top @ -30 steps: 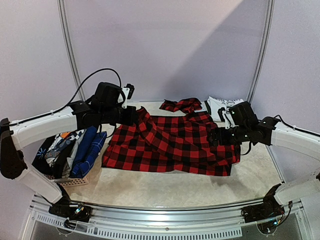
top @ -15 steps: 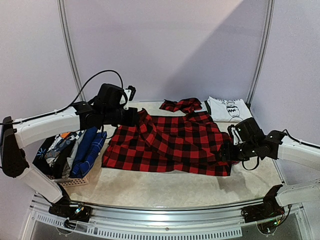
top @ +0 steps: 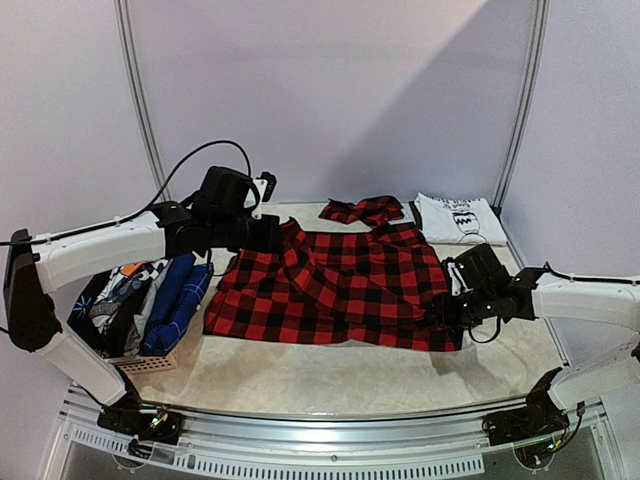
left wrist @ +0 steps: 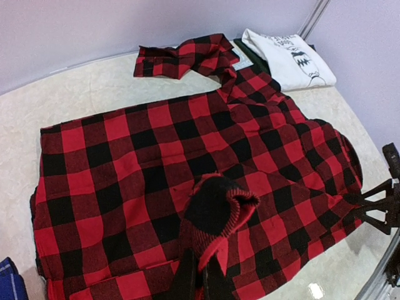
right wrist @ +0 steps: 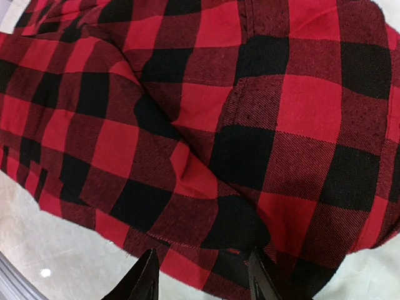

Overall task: Fold and stack the mixed laundry pile
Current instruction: Fold the flattened shirt at the center of the board.

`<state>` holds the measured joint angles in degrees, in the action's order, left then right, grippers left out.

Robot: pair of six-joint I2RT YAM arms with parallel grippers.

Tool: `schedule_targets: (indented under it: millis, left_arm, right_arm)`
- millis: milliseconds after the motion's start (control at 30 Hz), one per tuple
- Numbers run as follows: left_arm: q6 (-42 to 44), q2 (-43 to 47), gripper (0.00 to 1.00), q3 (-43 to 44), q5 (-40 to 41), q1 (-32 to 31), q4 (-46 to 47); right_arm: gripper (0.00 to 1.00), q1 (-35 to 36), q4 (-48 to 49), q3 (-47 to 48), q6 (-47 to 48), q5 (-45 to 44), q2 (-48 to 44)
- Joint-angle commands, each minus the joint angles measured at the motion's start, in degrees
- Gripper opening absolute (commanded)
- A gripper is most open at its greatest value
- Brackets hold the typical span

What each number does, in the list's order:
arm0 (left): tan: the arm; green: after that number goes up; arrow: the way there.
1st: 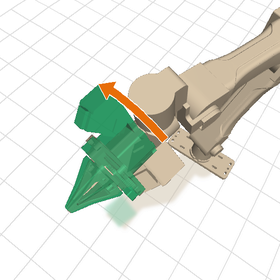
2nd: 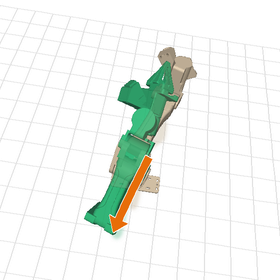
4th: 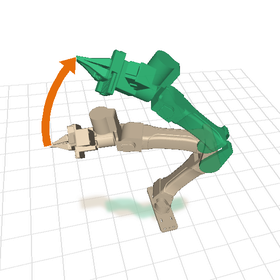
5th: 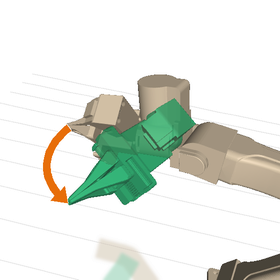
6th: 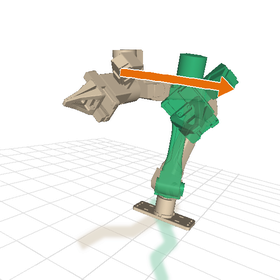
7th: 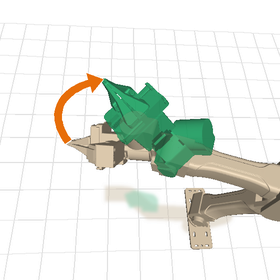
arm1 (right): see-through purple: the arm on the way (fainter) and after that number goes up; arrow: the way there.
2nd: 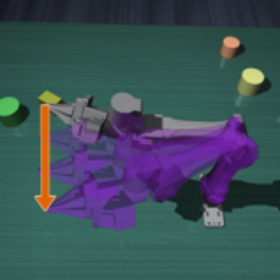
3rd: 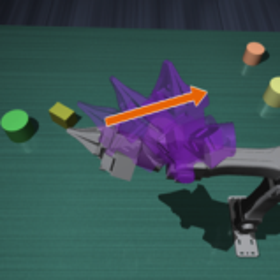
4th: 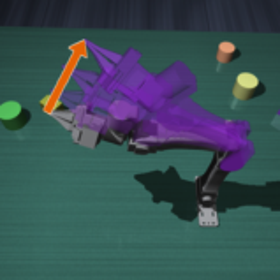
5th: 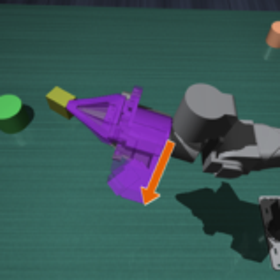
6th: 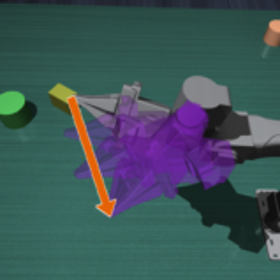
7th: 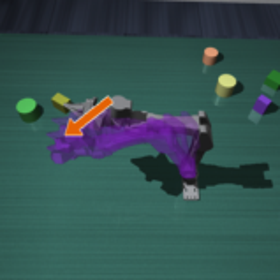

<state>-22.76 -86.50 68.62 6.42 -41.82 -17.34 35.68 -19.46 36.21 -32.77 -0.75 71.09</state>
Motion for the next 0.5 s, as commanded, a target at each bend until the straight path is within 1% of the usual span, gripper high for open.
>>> schedule_targets:
  millis: [0,100,200,333,467]
  left_arm:
    - [-0.82,-1.13,0.0,1.34,-1.28,0.87,0.64]
    - [-0.88,-1.05,0.0,1.34,-1.29,0.87,0.47]
    - [-1.0,-1.2,0.0,1.25,-1.29,0.87,0.47]
    - [-1.06,-1.3,0.0,1.13,-1.24,0.78,0.6]
    - [-1.16,-1.16,0.0,0.53,-0.88,0.78,0.58]
  right_arm:
    - [0.49,-0.21,2.24,3.12,-0.05,-2.86,5.39]
    - [0.52,-0.27,1.07,4.02,0.07,-4.73,7.05]
    - [0.54,-0.3,-0.07,4.35,0.42,-3.72,5.76]
    - [0.56,-0.28,-2.83,4.51,1.03,-1.24,-0.09]
    - [0.57,-0.8,-5.11,4.18,0.76,-3.34,-5.43]
